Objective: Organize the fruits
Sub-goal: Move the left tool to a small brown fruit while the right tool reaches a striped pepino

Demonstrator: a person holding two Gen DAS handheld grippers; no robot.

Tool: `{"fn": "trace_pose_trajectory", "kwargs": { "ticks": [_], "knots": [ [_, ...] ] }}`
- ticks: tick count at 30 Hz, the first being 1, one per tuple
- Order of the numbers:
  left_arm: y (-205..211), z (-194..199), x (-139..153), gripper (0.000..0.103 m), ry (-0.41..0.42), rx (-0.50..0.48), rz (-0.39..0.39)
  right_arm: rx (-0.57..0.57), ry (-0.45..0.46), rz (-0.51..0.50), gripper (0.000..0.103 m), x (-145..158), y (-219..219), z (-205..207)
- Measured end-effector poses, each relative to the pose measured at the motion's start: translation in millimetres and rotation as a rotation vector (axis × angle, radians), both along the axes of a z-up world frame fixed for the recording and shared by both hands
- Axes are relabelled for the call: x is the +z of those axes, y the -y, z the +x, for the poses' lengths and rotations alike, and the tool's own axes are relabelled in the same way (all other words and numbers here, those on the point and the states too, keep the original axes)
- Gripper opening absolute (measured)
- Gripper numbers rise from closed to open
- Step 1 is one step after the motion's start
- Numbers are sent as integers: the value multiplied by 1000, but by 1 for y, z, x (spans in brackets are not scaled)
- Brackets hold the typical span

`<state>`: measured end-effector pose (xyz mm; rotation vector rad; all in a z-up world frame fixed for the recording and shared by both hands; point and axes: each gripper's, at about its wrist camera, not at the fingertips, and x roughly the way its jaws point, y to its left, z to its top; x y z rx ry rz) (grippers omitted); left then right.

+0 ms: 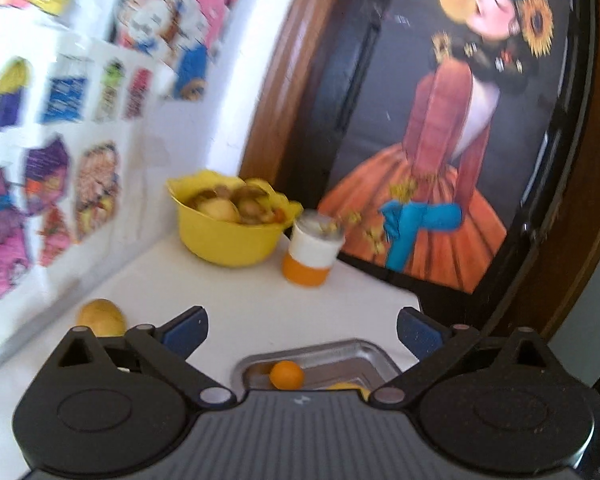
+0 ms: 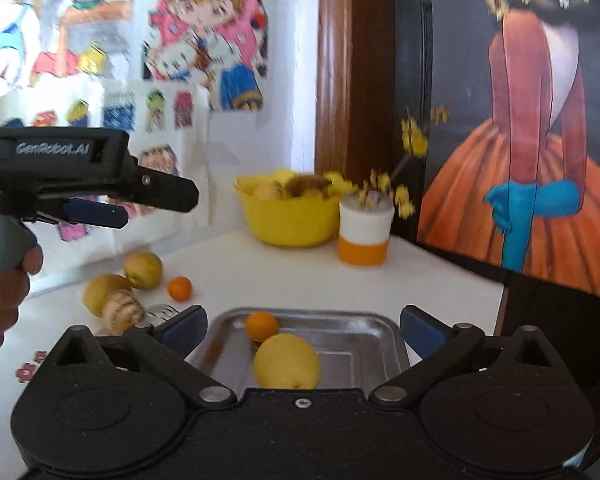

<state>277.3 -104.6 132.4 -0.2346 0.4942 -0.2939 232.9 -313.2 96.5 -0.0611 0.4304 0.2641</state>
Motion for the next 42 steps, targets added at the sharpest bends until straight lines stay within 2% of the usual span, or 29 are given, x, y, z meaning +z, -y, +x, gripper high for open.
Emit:
{"fn": "trace_pose_trajectory", "kwargs": {
  "ticks": [5, 11, 23, 33, 42],
  "knots": [
    [-33, -35, 17, 103, 62, 58, -20, 16, 90, -14, 102, 23, -13, -44],
    [-66, -78, 24, 103, 89, 110, -30, 48, 133, -2, 102, 35, -30, -91],
    [-101, -143, 0, 103, 77, 129, 35, 91, 140, -10, 102, 38, -60, -159],
    [-114, -165, -44, 103, -2, 97, 118, 123, 68, -50, 102, 12, -83, -180],
    [-122, -164, -83, 103, -99, 71, 199, 114, -128, -69, 102, -40, -94, -170]
  ]
}}
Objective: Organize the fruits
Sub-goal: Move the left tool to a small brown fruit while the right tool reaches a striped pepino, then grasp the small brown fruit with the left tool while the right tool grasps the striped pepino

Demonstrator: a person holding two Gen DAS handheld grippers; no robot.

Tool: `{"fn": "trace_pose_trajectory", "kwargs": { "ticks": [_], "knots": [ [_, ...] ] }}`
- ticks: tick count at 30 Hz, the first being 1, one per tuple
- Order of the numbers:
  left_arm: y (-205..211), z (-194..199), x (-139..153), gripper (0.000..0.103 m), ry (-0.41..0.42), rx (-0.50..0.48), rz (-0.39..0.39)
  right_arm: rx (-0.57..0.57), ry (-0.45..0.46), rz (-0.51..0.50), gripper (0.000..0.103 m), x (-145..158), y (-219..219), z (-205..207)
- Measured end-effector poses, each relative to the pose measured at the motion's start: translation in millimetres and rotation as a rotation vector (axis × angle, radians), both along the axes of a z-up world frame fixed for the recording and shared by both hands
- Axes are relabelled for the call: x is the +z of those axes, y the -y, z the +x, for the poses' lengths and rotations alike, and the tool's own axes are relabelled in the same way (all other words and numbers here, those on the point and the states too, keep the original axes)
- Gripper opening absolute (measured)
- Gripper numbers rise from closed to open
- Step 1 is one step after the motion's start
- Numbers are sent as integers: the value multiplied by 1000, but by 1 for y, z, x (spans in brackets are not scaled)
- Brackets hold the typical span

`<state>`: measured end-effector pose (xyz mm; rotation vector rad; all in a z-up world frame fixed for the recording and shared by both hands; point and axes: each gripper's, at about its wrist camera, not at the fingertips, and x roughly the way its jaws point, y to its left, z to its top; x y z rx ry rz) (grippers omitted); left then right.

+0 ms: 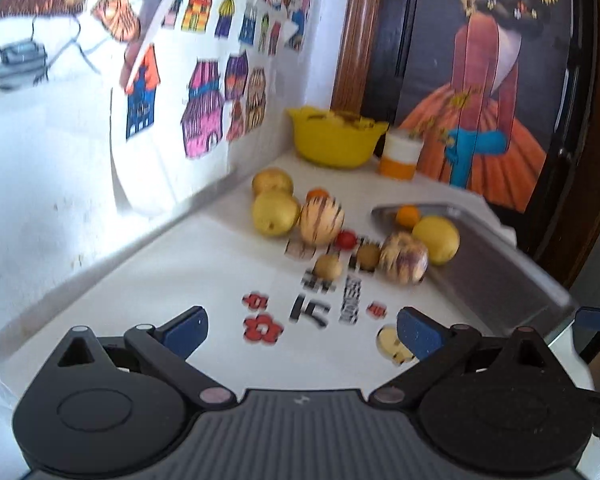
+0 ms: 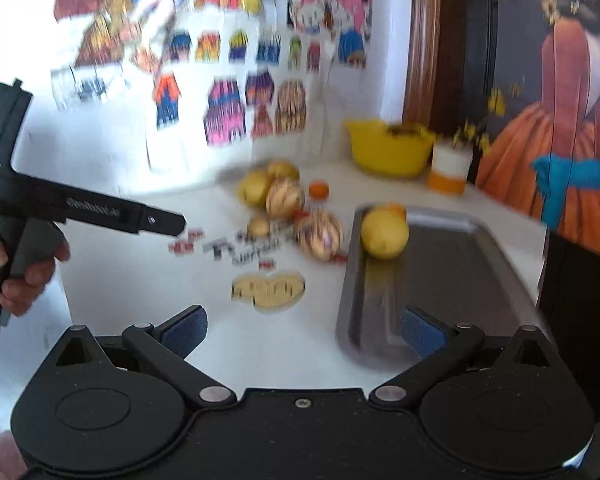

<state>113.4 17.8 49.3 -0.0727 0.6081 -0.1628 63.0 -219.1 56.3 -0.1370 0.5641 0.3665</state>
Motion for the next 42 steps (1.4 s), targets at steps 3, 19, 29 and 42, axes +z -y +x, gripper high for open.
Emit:
{"fn": "trace_pose_trajectory", "kwargs": {
  "ticks": [3, 19, 29, 42],
  "knots": [
    [-1, 3, -10, 103, -25, -6, 22, -4, -45, -10, 102, -14, -3, 5],
    [20, 56, -25, 103, -57, -36, 163, -38, -58, 55, 102, -7, 3, 80],
    [36, 95, -31, 102, -57, -87, 203, -19, -57, 144, 92, -2, -6, 145],
    [34, 118, -37, 82, -57, -118, 179, 6, -125, 132, 74, -27, -24, 181]
  ]
}}
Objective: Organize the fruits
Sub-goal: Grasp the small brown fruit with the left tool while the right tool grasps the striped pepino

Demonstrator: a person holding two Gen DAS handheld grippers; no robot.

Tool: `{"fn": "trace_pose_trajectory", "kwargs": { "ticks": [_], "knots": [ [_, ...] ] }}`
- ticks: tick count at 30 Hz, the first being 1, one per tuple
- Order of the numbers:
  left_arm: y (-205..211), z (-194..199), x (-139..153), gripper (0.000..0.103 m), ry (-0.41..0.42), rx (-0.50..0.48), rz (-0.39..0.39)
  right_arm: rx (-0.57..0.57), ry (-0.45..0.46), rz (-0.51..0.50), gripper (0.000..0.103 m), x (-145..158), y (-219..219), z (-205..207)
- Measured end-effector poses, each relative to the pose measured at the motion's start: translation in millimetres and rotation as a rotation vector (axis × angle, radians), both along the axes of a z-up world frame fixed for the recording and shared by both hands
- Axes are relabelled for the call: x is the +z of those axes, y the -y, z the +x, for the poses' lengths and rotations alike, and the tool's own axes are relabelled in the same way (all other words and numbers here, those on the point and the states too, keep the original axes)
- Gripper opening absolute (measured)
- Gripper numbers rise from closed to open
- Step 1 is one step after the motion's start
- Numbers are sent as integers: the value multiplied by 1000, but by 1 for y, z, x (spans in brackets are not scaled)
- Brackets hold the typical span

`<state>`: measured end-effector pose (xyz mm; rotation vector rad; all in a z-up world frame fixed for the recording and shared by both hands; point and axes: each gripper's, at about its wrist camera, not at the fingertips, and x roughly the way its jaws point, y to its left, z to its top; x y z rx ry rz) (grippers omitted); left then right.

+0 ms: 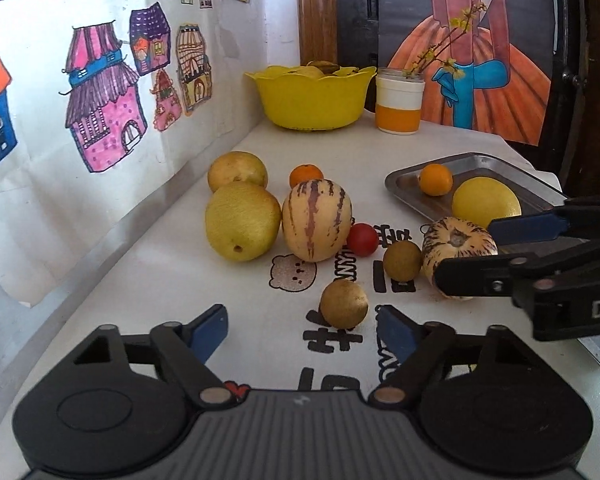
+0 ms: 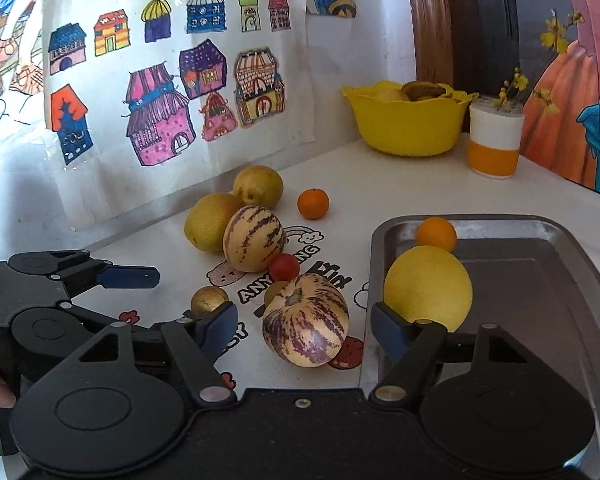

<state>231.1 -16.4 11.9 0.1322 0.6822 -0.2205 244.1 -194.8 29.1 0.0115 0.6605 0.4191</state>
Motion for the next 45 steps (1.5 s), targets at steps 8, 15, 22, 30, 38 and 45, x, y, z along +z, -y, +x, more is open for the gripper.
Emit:
{"fn": "trace_pose_trajectory", "kwargs": {
  "ticks": [8, 15, 22, 30, 38, 45],
  "knots": [
    [4, 6, -1, 62, -4, -37, -16, -4, -22, 11, 61, -7, -2, 8],
    [6, 8, -1, 31, -1, -64, -34, -7, -31, 28, 52, -11, 1, 9],
    [7, 4, 2, 28, -25, -56, -47, -20, -34, 78, 52, -8, 10, -2],
    [24, -13, 8, 28, -43, -82, -61, -86, 13, 152, 52, 10, 41, -35],
    [54, -18, 21, 28, -29, -107, -117, -204, 39, 151, 52, 15, 87, -57],
    [94, -11, 26, 28, -36, -137, -162, -279, 25, 168, 52, 3, 124, -67]
  ]
}}
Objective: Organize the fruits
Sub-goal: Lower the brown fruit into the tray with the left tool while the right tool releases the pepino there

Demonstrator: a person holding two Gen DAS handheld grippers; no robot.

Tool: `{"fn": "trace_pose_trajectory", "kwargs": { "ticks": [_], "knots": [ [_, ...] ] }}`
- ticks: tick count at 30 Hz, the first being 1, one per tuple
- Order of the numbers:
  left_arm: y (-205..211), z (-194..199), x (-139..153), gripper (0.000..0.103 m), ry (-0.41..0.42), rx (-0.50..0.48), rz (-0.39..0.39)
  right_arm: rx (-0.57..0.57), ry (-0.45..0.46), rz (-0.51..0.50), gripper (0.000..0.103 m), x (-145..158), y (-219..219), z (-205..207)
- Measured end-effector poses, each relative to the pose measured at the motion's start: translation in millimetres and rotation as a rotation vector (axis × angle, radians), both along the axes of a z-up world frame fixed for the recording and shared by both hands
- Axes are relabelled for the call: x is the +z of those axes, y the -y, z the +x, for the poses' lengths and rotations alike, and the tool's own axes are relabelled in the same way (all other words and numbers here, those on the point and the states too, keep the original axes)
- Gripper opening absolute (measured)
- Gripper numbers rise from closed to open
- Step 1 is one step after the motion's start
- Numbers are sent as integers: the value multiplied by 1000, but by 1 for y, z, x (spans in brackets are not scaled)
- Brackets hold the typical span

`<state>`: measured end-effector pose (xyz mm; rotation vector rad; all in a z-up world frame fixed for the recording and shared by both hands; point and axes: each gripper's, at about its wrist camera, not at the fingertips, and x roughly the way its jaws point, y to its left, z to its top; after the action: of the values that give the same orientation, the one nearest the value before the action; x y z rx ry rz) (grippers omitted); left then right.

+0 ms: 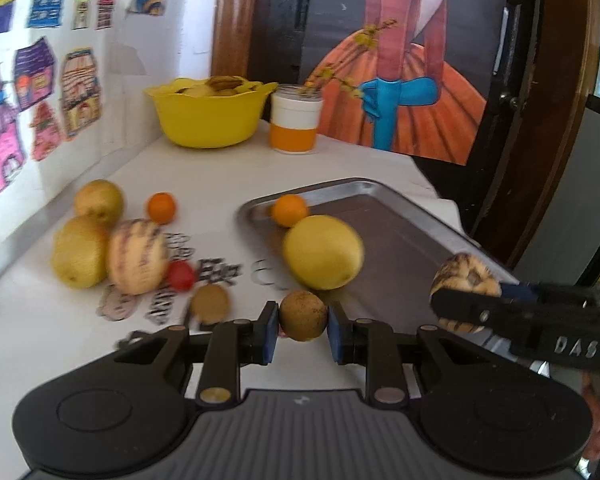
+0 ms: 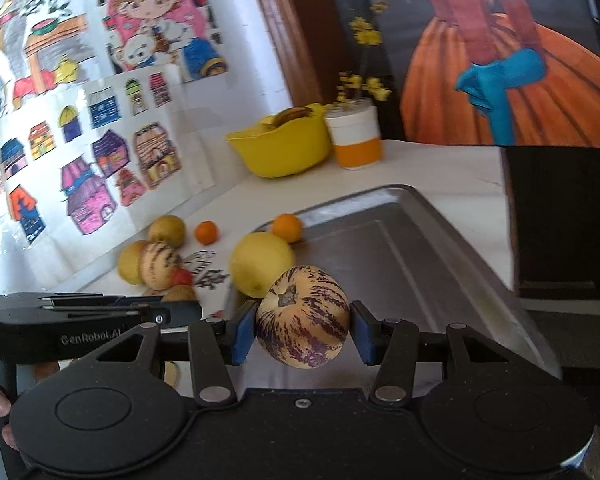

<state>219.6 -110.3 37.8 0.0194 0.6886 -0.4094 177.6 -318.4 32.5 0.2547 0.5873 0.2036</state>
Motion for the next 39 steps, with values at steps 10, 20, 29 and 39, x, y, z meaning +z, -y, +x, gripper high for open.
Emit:
{"fn": "trace_pose_trajectory", "kwargs": {
  "ticks": [10, 20, 29, 39],
  "knots": [
    [36, 17, -9, 28, -26, -9, 9, -17, -23, 7, 52, -15, 25, -14],
    [43, 15, -14, 28, -41, -19, 22, -13, -8, -2, 52, -16, 22, -19],
    [31, 11, -7, 49, -59, 12, -53, -21, -11, -18, 57, -15, 22, -23],
    [-3, -25, 10, 102, 53, 142, -123, -54, 34, -57, 99, -2, 10, -46]
  ]
}}
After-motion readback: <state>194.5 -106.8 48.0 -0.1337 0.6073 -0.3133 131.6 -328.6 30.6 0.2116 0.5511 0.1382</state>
